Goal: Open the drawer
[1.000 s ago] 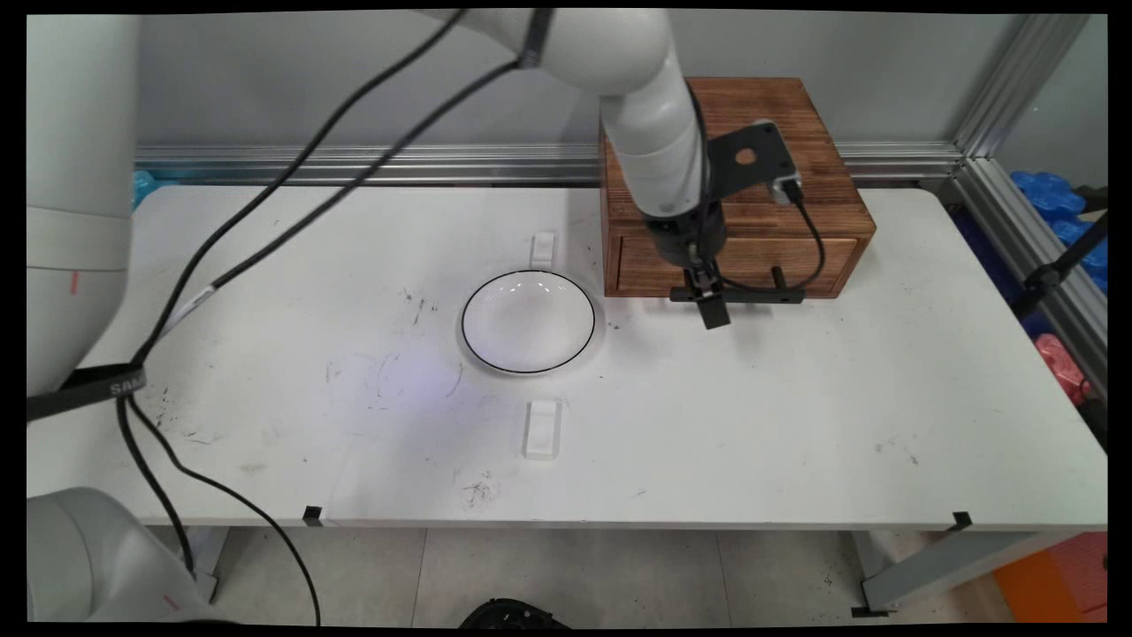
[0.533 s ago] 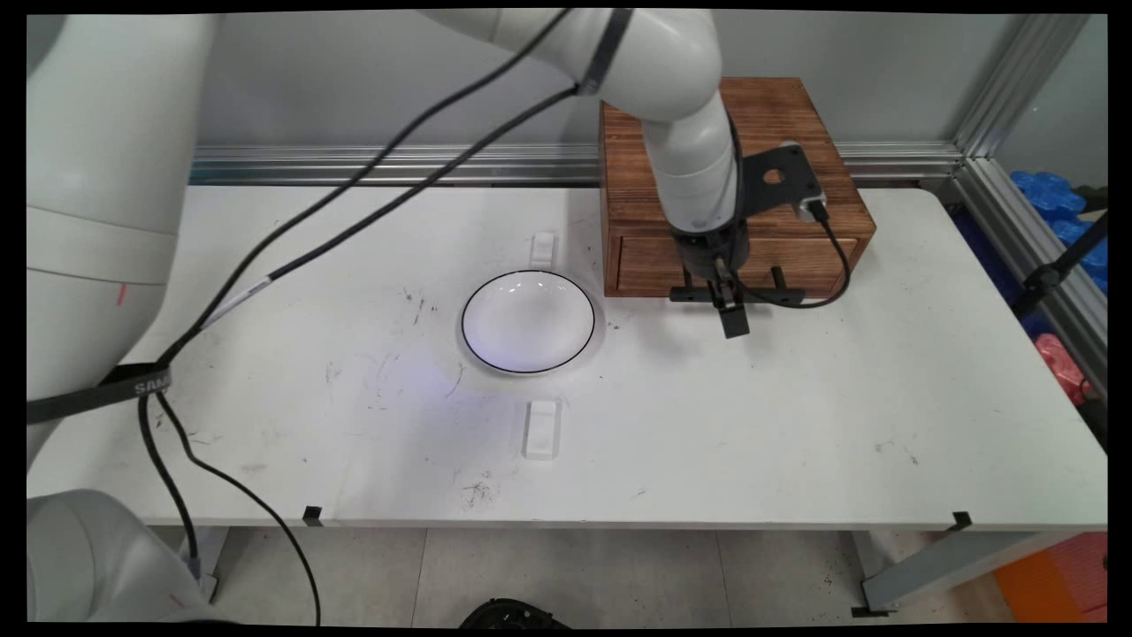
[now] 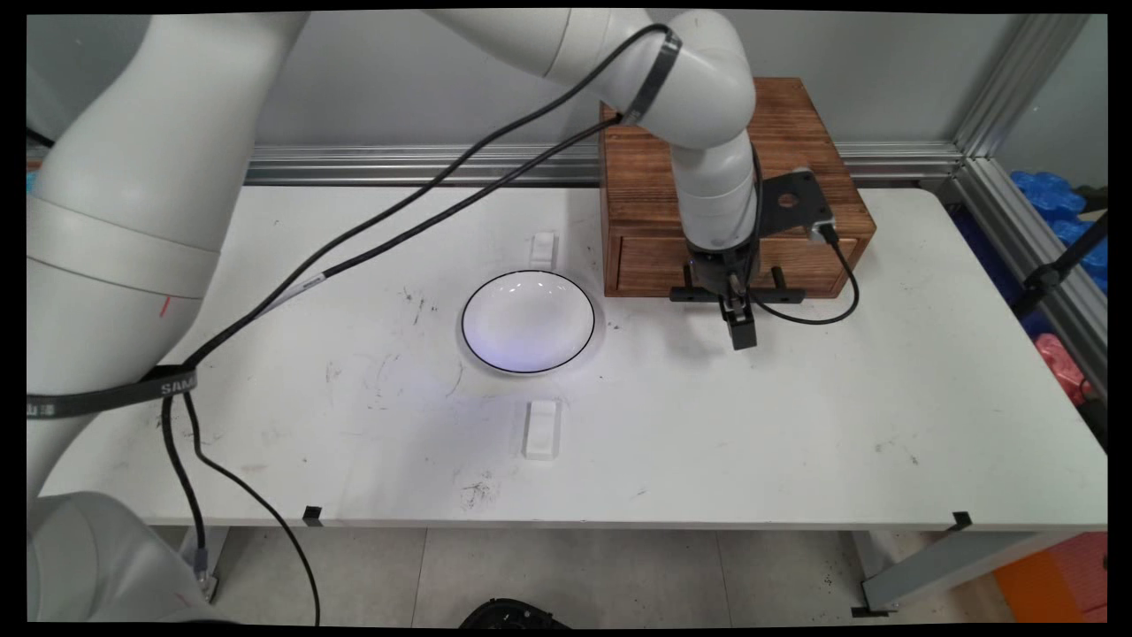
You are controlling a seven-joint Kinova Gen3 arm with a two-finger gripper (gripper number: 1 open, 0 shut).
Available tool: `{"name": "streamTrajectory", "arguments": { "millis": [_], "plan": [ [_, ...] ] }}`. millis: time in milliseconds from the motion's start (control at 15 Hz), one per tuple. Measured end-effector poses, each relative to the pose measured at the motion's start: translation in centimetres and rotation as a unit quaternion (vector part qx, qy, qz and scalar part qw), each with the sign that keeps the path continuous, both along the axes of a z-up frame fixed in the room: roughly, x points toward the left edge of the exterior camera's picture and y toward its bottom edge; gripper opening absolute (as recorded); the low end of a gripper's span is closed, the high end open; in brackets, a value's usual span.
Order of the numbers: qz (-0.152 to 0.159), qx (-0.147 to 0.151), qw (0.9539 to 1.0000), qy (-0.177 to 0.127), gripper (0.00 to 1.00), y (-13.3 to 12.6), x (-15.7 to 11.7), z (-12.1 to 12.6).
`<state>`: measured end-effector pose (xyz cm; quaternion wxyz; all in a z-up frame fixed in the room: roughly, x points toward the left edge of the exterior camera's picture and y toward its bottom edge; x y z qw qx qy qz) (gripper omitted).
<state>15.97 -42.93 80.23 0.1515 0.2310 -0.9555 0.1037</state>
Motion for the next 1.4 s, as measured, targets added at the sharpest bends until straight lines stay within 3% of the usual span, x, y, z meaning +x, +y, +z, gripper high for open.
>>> {"name": "streamTrajectory", "arguments": {
  "millis": [733, 1400],
  "plan": [
    [-0.009, 0.012, 0.9999, -0.007, 1.0, -0.2, -1.2, -1.6],
    [-0.031, 0.034, 0.9989, -0.003, 1.0, 3.5, -2.4, -1.6]
  ]
}}
